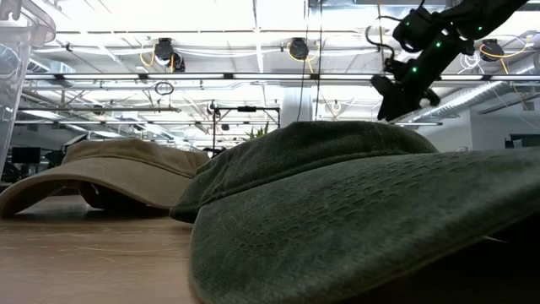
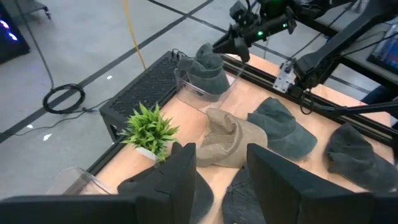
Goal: Pick & Place hat
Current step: Put the top left green cap into the right transparent bin, then put the bottom brown cap into the bottom transparent container
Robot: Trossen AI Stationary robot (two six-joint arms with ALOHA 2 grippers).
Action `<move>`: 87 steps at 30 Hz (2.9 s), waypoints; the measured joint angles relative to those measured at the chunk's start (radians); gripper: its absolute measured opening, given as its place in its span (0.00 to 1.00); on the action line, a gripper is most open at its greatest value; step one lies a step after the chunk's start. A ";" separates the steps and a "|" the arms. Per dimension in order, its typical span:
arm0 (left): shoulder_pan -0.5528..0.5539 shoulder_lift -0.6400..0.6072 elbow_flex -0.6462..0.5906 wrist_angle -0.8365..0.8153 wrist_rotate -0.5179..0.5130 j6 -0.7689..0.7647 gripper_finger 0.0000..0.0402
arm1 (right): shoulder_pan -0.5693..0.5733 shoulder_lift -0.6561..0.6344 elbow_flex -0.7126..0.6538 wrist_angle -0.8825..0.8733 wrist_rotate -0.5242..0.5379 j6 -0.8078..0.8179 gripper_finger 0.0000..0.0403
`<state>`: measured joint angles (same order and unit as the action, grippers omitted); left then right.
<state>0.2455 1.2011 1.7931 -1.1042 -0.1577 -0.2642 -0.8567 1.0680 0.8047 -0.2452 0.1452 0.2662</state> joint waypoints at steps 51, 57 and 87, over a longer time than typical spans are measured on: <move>0.027 0.140 0.000 0.005 0.210 0.031 0.38 | -0.054 -0.029 0.053 0.054 -0.468 0.218 0.00; 0.052 0.257 0.000 0.008 0.367 0.130 0.38 | 0.149 -0.114 0.053 0.045 -0.491 0.202 0.00; -0.107 0.464 -0.298 -0.136 0.598 -0.066 0.38 | 0.335 -0.143 0.053 0.034 -0.599 0.201 0.02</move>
<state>0.1387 1.6648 1.4949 -1.2403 0.4401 -0.3303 -0.5217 0.9253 0.8574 -0.2107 -0.4535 0.4668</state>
